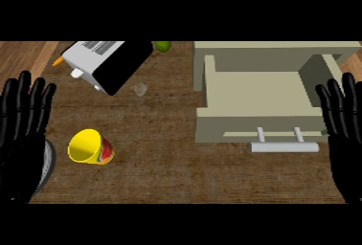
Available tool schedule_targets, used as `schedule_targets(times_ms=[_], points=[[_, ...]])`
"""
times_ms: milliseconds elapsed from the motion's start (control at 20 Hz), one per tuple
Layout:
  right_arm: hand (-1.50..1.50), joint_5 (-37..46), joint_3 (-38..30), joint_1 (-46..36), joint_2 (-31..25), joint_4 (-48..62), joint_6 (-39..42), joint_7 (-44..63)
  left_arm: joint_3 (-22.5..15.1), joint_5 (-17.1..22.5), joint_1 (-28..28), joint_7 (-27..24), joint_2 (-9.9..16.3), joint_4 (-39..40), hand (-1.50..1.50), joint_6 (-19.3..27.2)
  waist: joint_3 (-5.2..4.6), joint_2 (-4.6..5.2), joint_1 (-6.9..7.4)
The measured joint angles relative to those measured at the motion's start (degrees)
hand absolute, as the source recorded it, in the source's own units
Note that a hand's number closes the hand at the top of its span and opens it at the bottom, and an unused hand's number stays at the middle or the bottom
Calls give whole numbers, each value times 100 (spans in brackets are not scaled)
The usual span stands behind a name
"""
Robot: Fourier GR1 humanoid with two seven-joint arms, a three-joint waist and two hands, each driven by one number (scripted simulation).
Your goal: Pick up the cup, place it into the drawer and close the drawer
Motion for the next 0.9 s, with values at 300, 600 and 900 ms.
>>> schedule_targets(times_ms=[300,600,900], points=[[-150,172,-89,-18,76,63,-154,58,117,834,313,-71,286,-159,-150,-842,-43,-33,27],[-150,336,-81,-14,-220,131,61,406,356,2123,888,179,241,53,-150,-1359,-55,-39,39],[-150,403,-134,-2,-215,214,180,376,706,2623,1269,90,270,396,-150,-1870,-54,-40,29]])
